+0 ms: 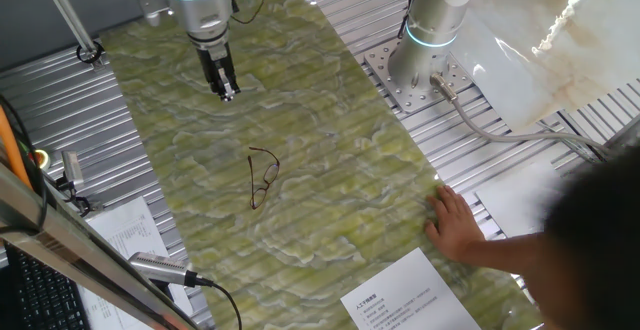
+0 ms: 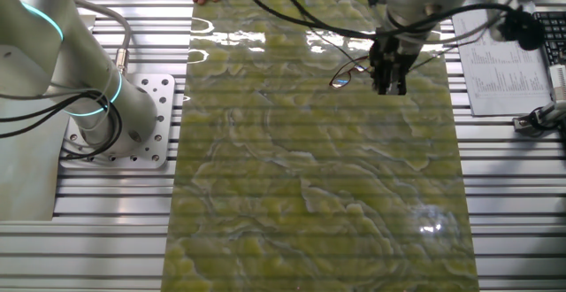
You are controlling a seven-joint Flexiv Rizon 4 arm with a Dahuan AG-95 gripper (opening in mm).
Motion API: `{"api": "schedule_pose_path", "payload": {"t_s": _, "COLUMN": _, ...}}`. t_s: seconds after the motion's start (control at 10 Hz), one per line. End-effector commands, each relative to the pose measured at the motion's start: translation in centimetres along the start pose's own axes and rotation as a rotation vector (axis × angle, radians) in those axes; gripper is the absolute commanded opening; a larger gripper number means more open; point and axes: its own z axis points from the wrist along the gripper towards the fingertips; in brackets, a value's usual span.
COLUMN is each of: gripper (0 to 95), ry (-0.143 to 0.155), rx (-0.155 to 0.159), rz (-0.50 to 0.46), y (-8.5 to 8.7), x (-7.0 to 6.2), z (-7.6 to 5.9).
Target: Unfold the leg of the glasses (with one hand)
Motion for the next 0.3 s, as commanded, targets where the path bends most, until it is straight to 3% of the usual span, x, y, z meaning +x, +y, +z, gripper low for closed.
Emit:
{"api": "schedule_pose_path", "payload": {"t_s": 0.1, "gripper": 0.0, "ry": 0.006, "rx": -0.005, "rz": -0.038, "y": 0.04, "x": -0.21, "z": 0.02}}
{"api": "schedule_pose_path", "payload": {"t_s": 0.3, "gripper": 0.0, "ry": 0.006, "rx": -0.007, "rz": -0.042, "y": 0.0, "x": -0.25, "z": 0.22}}
